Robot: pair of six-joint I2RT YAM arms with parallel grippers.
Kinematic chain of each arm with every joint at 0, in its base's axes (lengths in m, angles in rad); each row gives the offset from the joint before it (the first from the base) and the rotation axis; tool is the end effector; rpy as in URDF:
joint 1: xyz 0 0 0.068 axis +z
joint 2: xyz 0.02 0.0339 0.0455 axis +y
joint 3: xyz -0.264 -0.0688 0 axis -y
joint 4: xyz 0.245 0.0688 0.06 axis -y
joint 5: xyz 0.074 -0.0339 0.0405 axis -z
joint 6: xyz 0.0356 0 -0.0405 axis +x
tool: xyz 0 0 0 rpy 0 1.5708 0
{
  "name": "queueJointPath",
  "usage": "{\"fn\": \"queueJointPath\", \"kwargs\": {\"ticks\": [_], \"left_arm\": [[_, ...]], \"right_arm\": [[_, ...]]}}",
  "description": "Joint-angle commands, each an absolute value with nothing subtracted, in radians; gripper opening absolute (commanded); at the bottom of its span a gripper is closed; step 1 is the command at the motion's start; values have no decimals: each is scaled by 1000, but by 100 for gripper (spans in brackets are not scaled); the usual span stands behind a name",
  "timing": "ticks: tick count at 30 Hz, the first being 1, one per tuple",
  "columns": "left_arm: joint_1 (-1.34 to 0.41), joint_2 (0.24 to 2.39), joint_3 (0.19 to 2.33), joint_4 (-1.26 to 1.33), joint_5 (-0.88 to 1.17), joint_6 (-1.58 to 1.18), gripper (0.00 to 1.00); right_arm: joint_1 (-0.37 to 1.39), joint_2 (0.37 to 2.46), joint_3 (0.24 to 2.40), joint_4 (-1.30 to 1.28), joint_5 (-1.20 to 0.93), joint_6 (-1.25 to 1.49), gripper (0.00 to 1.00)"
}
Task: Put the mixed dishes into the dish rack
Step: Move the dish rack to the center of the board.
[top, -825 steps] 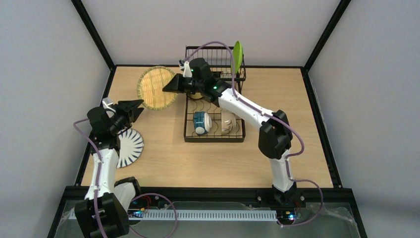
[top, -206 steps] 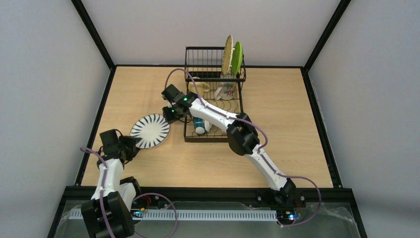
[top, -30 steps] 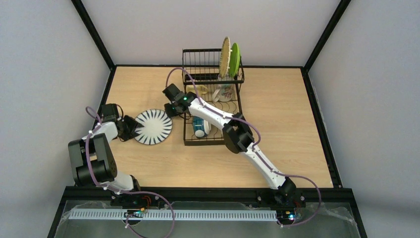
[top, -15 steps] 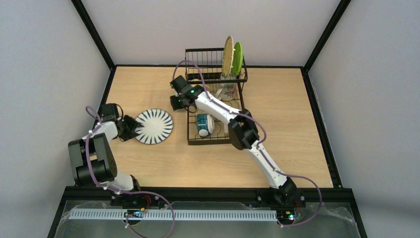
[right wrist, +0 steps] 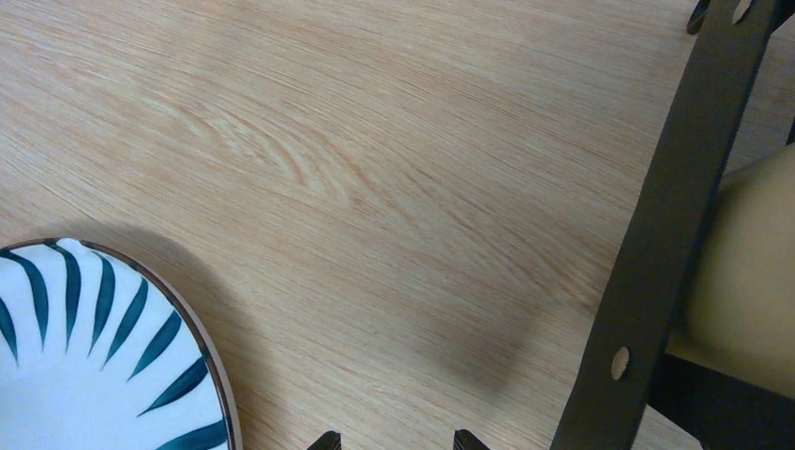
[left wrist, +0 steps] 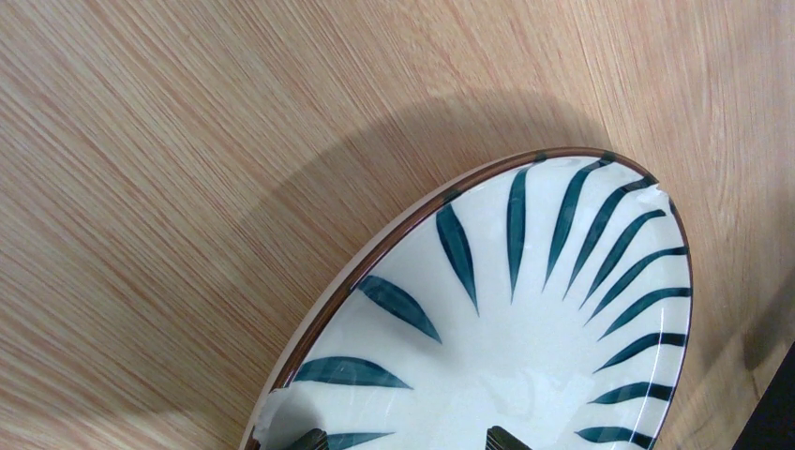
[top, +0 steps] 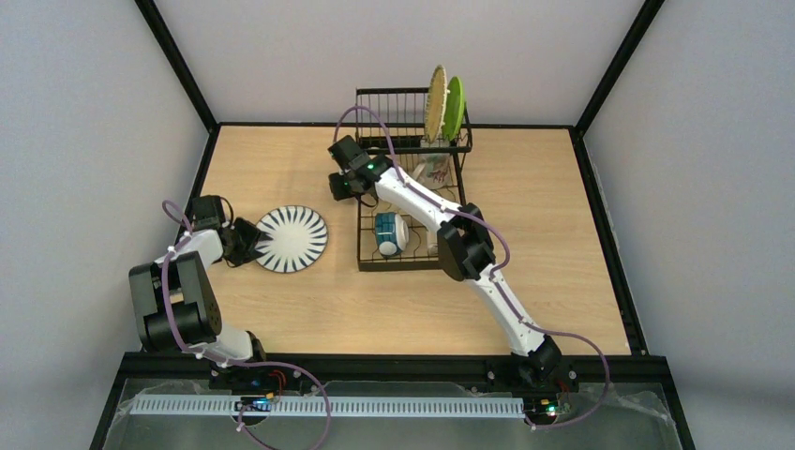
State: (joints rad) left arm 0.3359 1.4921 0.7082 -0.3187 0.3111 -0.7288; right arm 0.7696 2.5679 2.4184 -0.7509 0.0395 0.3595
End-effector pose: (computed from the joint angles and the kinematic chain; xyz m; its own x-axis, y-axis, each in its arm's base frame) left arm 0.2526 0.0767 0.1499 -0.5064 -0.8483 -0.1547 -0.6979 0.5085 -0.5043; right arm 0.4039 0.3894 0.1938 -0.7652 -0.2519 -0.5925 -0.4364 0.8796 0.1896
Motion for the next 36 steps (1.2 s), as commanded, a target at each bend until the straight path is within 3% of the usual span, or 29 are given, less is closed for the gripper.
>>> {"fn": "queueJointPath", "kwargs": {"ticks": [1,14,36], "left_arm": [[339,1541,681,-437,203,-690,99],[339,1531,681,-449,199,-683,99],[338,1493,678,-460,222,-688,99]], "right_arm": [[675,2547,2399,-827,136,331,68],[640,2546,2391,-831,152,316,68],[765,2453,2390,-774,-70,124,74]]}}
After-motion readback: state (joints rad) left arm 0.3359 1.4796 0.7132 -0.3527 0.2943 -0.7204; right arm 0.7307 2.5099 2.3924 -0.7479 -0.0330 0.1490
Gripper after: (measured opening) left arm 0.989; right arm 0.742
